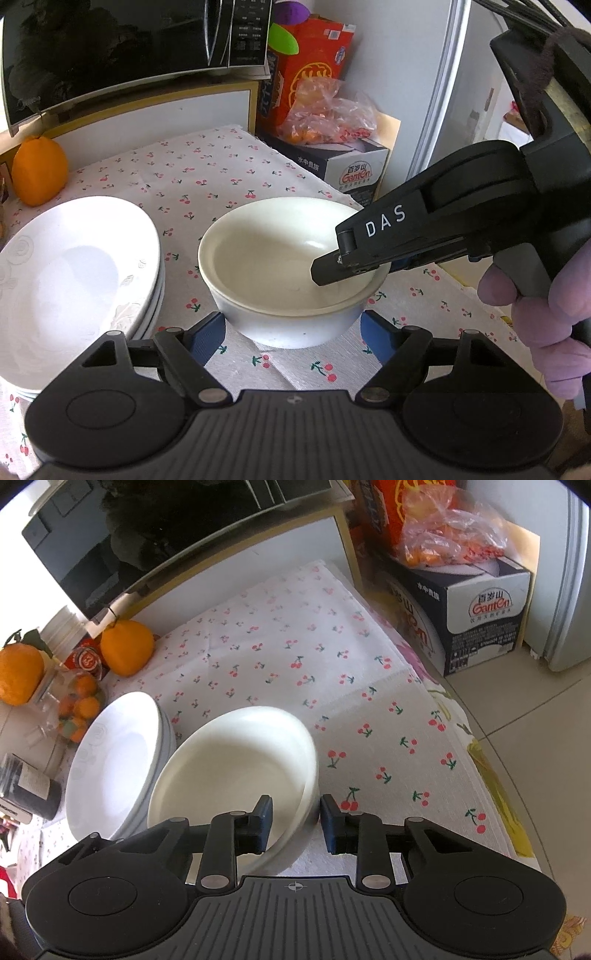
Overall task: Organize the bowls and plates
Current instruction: 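Close the right gripper on the bowl stack's rim, then lift the bowl stack with the right gripper and carry it over the white plates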
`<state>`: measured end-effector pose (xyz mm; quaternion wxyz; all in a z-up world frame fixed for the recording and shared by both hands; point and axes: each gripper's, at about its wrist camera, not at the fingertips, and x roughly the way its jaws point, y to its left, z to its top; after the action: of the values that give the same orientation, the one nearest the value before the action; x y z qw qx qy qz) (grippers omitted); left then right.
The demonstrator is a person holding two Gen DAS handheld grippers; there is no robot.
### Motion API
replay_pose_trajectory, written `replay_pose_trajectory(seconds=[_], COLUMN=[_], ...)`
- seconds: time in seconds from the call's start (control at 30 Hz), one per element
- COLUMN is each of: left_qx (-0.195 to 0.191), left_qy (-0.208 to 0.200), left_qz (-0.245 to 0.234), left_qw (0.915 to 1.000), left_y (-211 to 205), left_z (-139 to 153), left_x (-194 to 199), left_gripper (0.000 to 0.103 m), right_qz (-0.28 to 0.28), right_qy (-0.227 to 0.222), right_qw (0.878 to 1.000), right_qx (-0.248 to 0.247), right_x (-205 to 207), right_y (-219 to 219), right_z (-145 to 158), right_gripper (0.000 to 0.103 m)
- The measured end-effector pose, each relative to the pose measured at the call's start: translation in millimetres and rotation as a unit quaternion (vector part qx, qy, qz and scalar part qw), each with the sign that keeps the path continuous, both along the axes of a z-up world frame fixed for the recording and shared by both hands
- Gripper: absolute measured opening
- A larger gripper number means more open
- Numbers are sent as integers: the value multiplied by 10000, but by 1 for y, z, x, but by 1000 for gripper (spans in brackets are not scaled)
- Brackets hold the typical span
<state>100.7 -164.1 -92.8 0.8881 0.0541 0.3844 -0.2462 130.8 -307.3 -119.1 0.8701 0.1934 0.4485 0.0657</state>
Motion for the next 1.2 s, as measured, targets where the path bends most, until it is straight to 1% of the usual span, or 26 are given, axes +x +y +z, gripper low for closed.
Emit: replay_pose_trajectory(seconds=[0.33, 0.63, 1.2], left_qx=[-143, -221, -337], left_qy=[-104, -126, -185], left_qz=[63, 135, 470], left_qw=[9998, 9996, 9982], left_y=[10, 22, 59], left_z=[12, 24, 43], left_x=[-4, -9, -8], left_gripper=[77, 77, 76], right_qz=[16, -3, 226], right_qy=[-267, -403, -677], right_qw=[9996, 9987, 9965], right_qx=[105, 306, 445], right_x=[-2, -2, 6], right_y=[2, 7, 46], right_z=[20, 39, 63], right_gripper=[27, 27, 27])
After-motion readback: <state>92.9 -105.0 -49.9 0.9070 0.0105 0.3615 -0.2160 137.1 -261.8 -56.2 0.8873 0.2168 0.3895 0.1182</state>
